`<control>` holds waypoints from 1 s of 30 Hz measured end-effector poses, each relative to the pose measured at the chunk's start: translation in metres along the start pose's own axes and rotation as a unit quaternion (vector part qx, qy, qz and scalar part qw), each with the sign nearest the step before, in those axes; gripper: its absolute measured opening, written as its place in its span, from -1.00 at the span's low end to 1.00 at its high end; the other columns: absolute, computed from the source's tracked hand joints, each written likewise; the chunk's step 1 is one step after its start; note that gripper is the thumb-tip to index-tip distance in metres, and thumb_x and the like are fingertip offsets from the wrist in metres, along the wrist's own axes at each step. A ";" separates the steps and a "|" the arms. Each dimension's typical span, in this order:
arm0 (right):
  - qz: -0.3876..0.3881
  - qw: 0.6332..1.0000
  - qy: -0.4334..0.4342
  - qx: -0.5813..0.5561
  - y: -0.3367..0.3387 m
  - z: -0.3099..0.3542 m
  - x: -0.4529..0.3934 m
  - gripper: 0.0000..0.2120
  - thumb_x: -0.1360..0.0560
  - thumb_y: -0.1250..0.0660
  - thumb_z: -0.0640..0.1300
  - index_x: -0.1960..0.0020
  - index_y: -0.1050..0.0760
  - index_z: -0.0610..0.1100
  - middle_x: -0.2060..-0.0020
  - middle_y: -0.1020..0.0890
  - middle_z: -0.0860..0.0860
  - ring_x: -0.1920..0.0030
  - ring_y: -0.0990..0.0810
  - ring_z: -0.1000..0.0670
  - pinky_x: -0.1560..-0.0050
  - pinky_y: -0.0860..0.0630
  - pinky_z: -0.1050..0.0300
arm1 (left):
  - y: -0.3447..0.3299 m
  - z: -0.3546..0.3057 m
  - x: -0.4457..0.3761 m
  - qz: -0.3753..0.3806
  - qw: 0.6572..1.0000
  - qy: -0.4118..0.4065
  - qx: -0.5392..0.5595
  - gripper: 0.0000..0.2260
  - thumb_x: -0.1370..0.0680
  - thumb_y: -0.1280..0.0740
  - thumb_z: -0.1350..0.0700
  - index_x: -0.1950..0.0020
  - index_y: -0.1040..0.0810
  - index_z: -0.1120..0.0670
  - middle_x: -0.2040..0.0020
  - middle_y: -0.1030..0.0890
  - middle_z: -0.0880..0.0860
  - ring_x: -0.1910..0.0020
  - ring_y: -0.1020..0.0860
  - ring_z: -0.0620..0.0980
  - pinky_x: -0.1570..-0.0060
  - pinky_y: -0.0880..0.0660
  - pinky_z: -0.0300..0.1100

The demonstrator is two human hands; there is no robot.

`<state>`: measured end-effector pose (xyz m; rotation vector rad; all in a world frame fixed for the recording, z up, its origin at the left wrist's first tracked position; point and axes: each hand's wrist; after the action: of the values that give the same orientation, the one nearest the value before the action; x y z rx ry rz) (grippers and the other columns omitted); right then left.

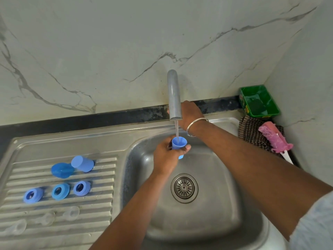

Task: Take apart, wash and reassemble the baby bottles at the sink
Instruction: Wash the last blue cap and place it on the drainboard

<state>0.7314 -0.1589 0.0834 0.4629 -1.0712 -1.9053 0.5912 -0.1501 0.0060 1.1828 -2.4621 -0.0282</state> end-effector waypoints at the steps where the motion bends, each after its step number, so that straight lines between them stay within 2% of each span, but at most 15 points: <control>1: -0.003 1.000 -0.001 0.001 0.000 0.001 0.001 -0.81 -0.59 -0.29 -0.14 0.03 -0.60 -0.25 0.13 -0.64 -0.25 0.08 -0.58 -0.27 0.09 -0.51 -0.01 | 0.000 -0.003 0.000 0.004 1.000 0.013 -0.002 -0.77 -0.33 -0.57 -0.06 0.08 -0.68 -0.03 0.23 -0.69 -0.03 0.23 -0.61 -0.08 0.17 -0.56 -0.12; 4: -0.013 1.000 -0.018 0.002 -0.002 0.004 0.003 -0.82 -0.58 -0.25 -0.21 0.03 -0.58 -0.29 0.09 -0.65 -0.25 0.04 -0.58 -0.25 0.05 -0.49 -0.01 | 0.000 -0.009 0.002 0.008 0.997 0.076 0.008 -0.75 -0.36 -0.56 -0.11 0.18 -0.65 0.04 0.35 -0.61 -0.01 0.36 -0.54 -0.07 0.38 -0.45 -0.25; 6: -0.021 0.999 -0.032 -0.009 -0.005 0.003 0.004 -0.83 -0.58 -0.23 -0.21 0.03 -0.57 -0.27 0.09 -0.65 -0.22 0.08 -0.56 -0.21 0.09 -0.45 0.06 | 0.001 -0.011 0.003 -0.002 0.995 0.096 0.017 -0.73 -0.37 -0.56 -0.12 0.24 -0.63 0.05 0.41 -0.54 -0.04 0.45 -0.46 -0.07 0.46 -0.37 -0.29; 9: -0.034 0.997 -0.048 -0.054 -0.011 -0.001 0.003 -0.85 -0.57 -0.27 -0.18 -0.01 -0.59 -0.21 0.05 -0.65 -0.20 0.04 -0.58 -0.22 0.09 -0.37 0.13 | 0.002 -0.014 0.008 -0.017 0.990 0.135 0.043 -0.65 -0.33 -0.54 -0.21 0.22 -0.61 0.05 0.36 -0.53 0.01 0.44 -0.44 -0.02 0.50 -0.32 -0.28; 12: -0.056 0.987 -0.076 -0.132 -0.017 -0.003 -0.002 -0.78 -0.59 -0.23 -0.12 0.00 -0.63 -0.17 0.05 -0.67 -0.18 0.01 -0.60 -0.21 0.09 -0.33 0.20 | 0.005 -0.018 0.016 -0.007 0.945 0.274 0.180 -0.64 -0.42 -0.50 -0.17 0.02 -0.60 0.09 0.20 -0.60 0.10 0.39 -0.55 -0.03 0.53 -0.40 -0.32; 14: -0.066 0.975 -0.089 -0.191 -0.019 -0.004 -0.003 -0.75 -0.60 -0.22 -0.09 -0.02 -0.64 -0.17 0.02 -0.67 -0.17 0.00 -0.59 -0.18 0.04 -0.41 0.15 | 0.007 -0.017 0.019 0.021 0.907 0.345 0.242 -0.61 -0.46 -0.47 -0.14 -0.04 -0.59 0.15 0.23 -0.63 0.12 0.47 -0.58 -0.05 0.60 -0.42 -0.35; 16: -0.064 0.969 -0.095 -0.219 -0.019 -0.006 -0.002 -0.74 -0.60 -0.21 -0.08 -0.06 -0.64 -0.16 0.00 -0.67 -0.15 -0.02 -0.59 -0.16 -0.07 -0.46 0.09 | 0.011 -0.013 0.021 0.034 0.878 0.387 0.279 -0.63 -0.50 -0.43 -0.11 -0.01 -0.55 0.20 0.31 -0.62 0.14 0.53 -0.57 -0.04 0.63 -0.43 -0.35; 20: -0.052 0.956 -0.098 -0.271 -0.018 -0.012 0.004 -0.79 -0.60 -0.20 -0.06 -0.08 -0.60 -0.06 0.05 -0.61 0.02 0.02 -0.54 -0.04 -0.07 -0.40 0.16 | 0.018 0.007 0.026 0.086 0.808 0.438 0.384 -0.65 -0.57 -0.29 -0.05 0.10 -0.50 0.27 0.34 -0.52 0.16 0.54 -0.57 0.00 0.64 -0.49 -0.26; 22: -0.045 0.930 -0.114 -0.346 -0.022 -0.020 0.013 -0.87 -0.57 -0.25 -0.04 -0.03 -0.57 0.07 0.01 -0.62 0.11 -0.04 -0.58 0.00 -0.12 -0.47 0.11 | 0.015 0.023 0.031 0.079 0.789 0.457 0.403 -0.64 -0.58 -0.30 -0.03 0.11 -0.49 0.30 0.33 -0.51 0.18 0.54 -0.57 0.03 0.62 -0.52 -0.21; 24: -0.045 0.913 -0.163 -0.372 -0.031 -0.039 0.029 -0.90 -0.50 -0.31 0.01 0.04 -0.58 0.17 0.03 -0.65 0.13 -0.05 -0.62 -0.01 -0.12 -0.55 0.01 | 0.011 0.045 0.036 0.058 0.803 0.467 0.366 -0.65 -0.56 -0.35 -0.02 0.07 -0.48 0.29 0.33 -0.54 0.20 0.55 -0.56 0.04 0.62 -0.51 -0.21; 25: -0.054 0.911 -0.187 -0.365 -0.033 -0.051 0.039 -0.89 -0.47 -0.33 -0.01 0.08 -0.60 0.18 0.06 -0.67 0.09 -0.04 -0.63 -0.05 -0.11 -0.57 -0.04 | 0.008 0.057 0.039 0.051 0.822 0.471 0.318 -0.66 -0.55 -0.38 -0.03 0.05 -0.49 0.27 0.35 -0.56 0.20 0.55 -0.55 0.04 0.64 -0.49 -0.24; 27: -0.066 0.914 -0.222 -0.332 -0.037 -0.077 0.061 -0.87 -0.50 -0.33 -0.11 0.16 -0.61 0.06 0.15 -0.68 0.00 0.00 -0.65 -0.17 -0.06 -0.57 -0.08 | 0.008 0.072 0.047 0.055 0.840 0.490 0.225 -0.63 -0.49 -0.44 -0.07 0.03 -0.50 0.23 0.35 -0.57 0.18 0.55 -0.55 0.02 0.66 -0.42 -0.30; 30: -0.073 0.964 -0.222 -0.130 -0.032 -0.110 0.090 -0.86 -0.52 -0.31 -0.06 0.07 -0.64 -0.05 0.13 -0.68 -0.07 0.03 -0.63 -0.19 -0.03 -0.55 0.02 | 0.011 0.078 0.055 0.090 0.815 0.523 0.232 -0.62 -0.40 -0.48 -0.04 0.07 -0.52 0.26 0.32 -0.56 0.17 0.56 -0.54 0.00 0.67 -0.40 -0.32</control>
<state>0.7390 -0.2811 0.0039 -0.0431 -1.0638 -2.3092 0.5238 -0.1966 -0.0442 0.7611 -1.5587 1.0411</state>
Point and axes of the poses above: each hand's wrist, its own x-axis away from the middle knuckle, its own y-axis out of the back of the hand, z = x × y
